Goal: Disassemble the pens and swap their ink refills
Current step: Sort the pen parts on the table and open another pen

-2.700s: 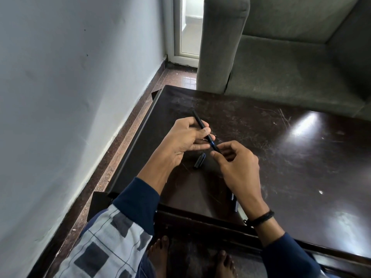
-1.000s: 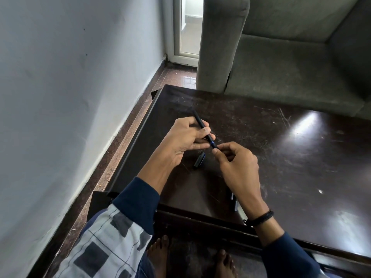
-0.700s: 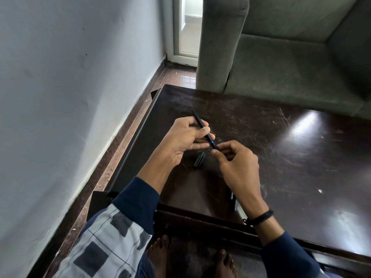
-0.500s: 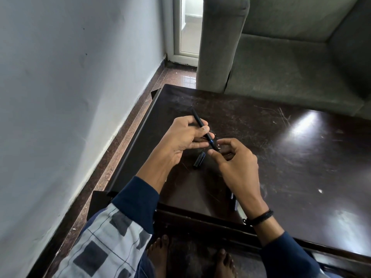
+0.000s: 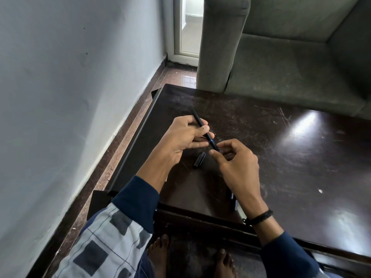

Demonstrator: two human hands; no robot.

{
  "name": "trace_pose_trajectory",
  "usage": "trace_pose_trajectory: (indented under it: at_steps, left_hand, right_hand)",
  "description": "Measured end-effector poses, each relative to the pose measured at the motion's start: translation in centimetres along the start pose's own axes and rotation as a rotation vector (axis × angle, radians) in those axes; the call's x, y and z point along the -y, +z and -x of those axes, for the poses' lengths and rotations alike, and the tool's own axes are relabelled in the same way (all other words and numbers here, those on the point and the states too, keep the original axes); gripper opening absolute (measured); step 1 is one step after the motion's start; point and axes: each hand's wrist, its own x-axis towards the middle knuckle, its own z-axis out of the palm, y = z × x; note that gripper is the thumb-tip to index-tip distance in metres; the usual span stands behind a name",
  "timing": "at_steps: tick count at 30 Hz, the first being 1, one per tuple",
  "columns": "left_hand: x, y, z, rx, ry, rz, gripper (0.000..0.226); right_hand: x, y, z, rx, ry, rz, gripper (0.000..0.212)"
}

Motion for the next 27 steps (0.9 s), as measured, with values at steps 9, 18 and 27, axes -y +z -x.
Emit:
trace_pose_trajectory:
  at_steps: [9,18,27]
  left_hand:
    - [-0.12,0.03,0.07,-0.007,-0.002,-0.007,0.015]
    - [-0.12,0.09,0.05,-0.007,-0.006,-0.016,0.016]
    - [-0.04,0.26,0.11,0.001,-0.006,-0.012,0.016]
  right_hand:
    - [0.08,-0.06,0.01,0.029,-0.002,-0.006,0.018]
    - [-0.06,0.04,-0.09,0.047,-0.013,0.018,0.012]
    - [-0.27,0.08,-0.02,0.037,0.006,0.029,0.007]
